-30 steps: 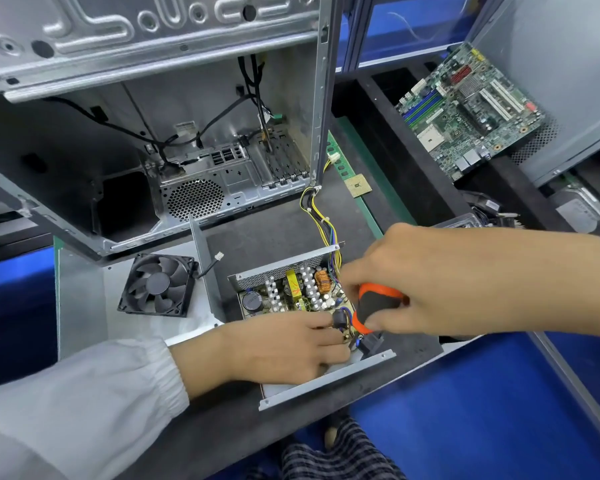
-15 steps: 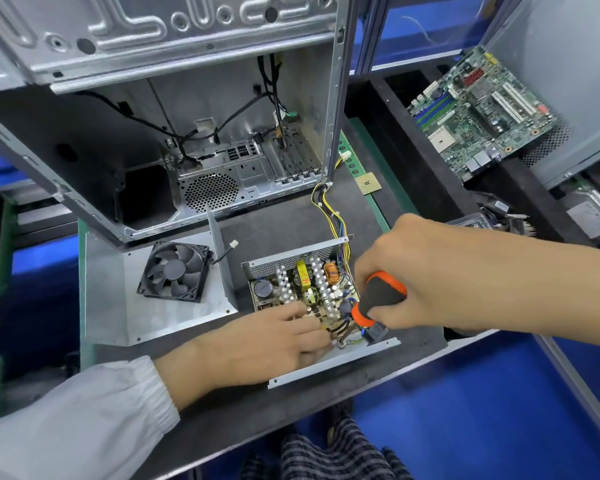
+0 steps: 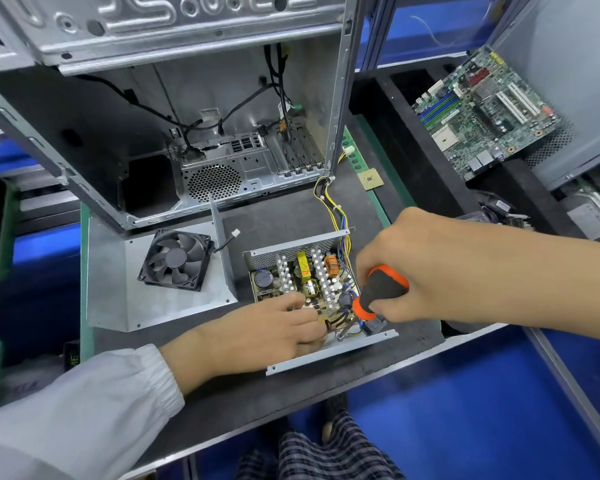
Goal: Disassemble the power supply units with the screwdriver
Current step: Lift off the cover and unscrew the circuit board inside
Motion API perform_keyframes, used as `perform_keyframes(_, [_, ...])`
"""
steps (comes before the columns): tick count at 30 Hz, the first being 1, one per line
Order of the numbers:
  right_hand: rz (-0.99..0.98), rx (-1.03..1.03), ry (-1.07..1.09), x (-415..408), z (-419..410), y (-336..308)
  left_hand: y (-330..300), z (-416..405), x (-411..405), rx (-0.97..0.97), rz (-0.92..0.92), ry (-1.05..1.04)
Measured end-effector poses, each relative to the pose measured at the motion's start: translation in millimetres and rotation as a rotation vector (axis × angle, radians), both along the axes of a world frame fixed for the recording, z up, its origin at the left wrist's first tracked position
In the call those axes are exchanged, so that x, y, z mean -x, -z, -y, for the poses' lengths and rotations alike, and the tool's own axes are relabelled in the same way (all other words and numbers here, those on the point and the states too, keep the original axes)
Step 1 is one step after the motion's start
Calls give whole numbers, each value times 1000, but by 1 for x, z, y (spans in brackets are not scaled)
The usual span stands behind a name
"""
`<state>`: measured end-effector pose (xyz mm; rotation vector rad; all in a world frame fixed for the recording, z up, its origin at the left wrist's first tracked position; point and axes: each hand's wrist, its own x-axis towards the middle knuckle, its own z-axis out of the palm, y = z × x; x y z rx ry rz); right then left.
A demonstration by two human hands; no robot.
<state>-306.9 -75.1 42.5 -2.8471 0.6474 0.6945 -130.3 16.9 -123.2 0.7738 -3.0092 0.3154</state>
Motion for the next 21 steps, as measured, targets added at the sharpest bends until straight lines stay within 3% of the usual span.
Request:
perform_keyframes(2, [120, -53, 105, 8, -1, 0, 0, 0, 1, -2, -2, -4])
perform_keyframes(6, [127, -53, 153, 13, -5, 3, -2, 0, 1, 24, 5, -27])
perform_keyframes(17, [40, 126, 13, 1, -20, -6, 5, 3, -3, 27, -111, -20])
perform_keyframes(21, [-62, 81, -120, -2, -17, -1, 5, 3, -3, 20, -190, -43])
